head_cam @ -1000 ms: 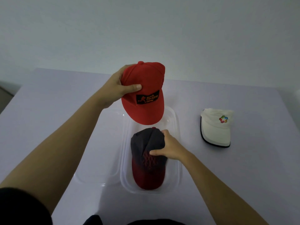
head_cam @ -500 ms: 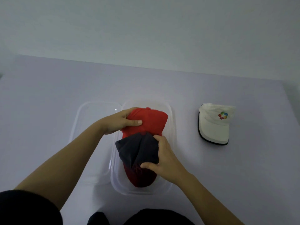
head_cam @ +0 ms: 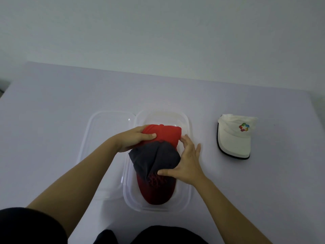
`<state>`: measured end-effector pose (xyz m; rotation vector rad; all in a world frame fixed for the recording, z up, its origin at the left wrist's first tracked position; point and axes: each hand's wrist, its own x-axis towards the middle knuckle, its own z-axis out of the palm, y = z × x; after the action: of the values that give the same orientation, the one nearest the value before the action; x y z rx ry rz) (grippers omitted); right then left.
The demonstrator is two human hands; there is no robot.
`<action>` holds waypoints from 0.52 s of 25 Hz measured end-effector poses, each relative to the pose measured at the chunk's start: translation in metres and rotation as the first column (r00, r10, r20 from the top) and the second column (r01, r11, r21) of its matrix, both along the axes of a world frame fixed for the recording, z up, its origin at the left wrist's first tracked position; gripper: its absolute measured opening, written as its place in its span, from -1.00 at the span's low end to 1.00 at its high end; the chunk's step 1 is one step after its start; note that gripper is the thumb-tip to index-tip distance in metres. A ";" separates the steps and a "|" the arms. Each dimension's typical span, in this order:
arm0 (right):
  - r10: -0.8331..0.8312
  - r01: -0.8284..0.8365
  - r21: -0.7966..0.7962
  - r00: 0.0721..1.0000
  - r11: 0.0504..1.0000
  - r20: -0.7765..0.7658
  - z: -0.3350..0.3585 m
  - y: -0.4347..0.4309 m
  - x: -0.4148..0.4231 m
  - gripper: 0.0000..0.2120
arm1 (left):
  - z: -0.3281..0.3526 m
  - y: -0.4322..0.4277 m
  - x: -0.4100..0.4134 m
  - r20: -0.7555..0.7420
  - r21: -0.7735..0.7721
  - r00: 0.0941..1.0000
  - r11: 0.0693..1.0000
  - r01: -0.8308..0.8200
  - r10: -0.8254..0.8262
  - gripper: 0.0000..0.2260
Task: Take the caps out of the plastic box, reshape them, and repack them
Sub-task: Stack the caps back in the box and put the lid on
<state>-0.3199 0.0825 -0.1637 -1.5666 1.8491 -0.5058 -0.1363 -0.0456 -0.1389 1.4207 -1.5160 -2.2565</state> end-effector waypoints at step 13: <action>0.015 -0.015 0.002 0.975 1.000 -0.220 -0.007 -0.006 -0.004 0.24 | 0.005 0.034 0.016 0.098 -0.330 0.991 0.936 0.121 -0.093 -0.13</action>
<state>-0.3236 0.0768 -0.1711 -1.6928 1.9978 -0.3357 -0.1202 -0.0112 -0.1342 1.3708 -1.9341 -1.8889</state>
